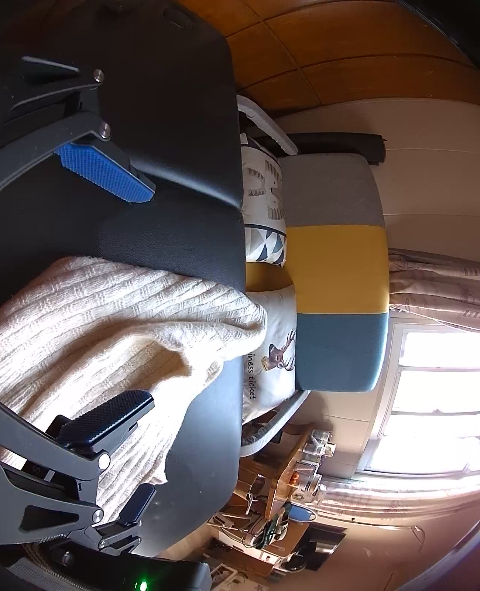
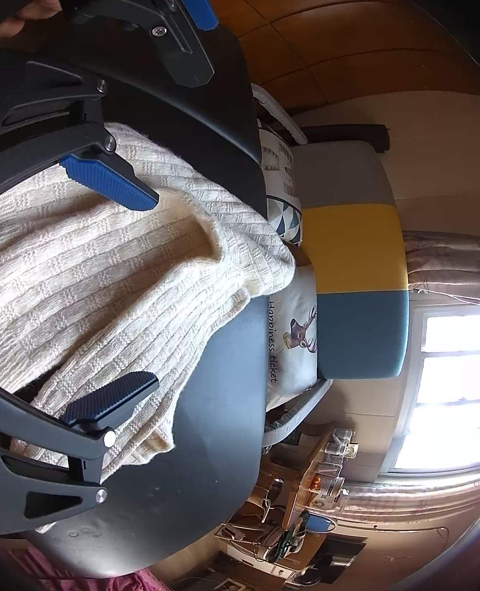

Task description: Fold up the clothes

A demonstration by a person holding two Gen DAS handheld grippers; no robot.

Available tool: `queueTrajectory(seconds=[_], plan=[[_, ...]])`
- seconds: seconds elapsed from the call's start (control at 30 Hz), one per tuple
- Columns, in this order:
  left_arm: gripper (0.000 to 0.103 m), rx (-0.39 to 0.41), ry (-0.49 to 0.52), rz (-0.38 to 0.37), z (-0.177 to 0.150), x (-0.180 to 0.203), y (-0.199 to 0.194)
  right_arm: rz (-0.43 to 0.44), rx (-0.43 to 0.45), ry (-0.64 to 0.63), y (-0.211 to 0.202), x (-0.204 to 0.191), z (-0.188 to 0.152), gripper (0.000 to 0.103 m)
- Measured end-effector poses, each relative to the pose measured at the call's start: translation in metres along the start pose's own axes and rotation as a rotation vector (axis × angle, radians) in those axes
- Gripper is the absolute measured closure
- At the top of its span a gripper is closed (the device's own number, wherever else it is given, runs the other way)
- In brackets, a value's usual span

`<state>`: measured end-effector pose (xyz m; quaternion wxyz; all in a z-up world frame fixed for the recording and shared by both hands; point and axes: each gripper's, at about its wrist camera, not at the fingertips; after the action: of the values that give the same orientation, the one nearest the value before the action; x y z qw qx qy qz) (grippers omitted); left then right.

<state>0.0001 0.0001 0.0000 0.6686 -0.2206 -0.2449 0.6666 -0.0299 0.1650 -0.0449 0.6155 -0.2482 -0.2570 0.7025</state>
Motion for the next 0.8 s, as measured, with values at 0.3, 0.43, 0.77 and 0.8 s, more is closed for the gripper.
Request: queueTrajectory(seconds=[0.3,0.43,0.77,0.8], plan=[[0.000,-0.035,0.020,-0.012,-0.015,-0.005,-0.013,-0.005,-0.028,-0.002,0.001,0.003,-0.007,0.012],[0.000,-0.082,0.029,-0.143,-0.028,-0.004,-0.004,0.002,-0.059,0.005,0.003,0.009,-0.012,0.012],[0.000,-0.311,-0.062,-0.395,-0.093,-0.021,0.018,0.099,-0.055,0.277,-0.028,0.113,-0.044,0.015],[0.000,-0.343,-0.079,-0.423,-0.100,-0.023,0.020,0.107,-0.063,0.336,-0.030,0.131,-0.053,0.015]])
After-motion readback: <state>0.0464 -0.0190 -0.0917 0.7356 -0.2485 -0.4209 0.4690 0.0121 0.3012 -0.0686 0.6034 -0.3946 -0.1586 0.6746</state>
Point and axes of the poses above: each gripper's, at about its wrist camera, not at the fingertips, and y roughly the way its jaws point, x to its right, z to its top
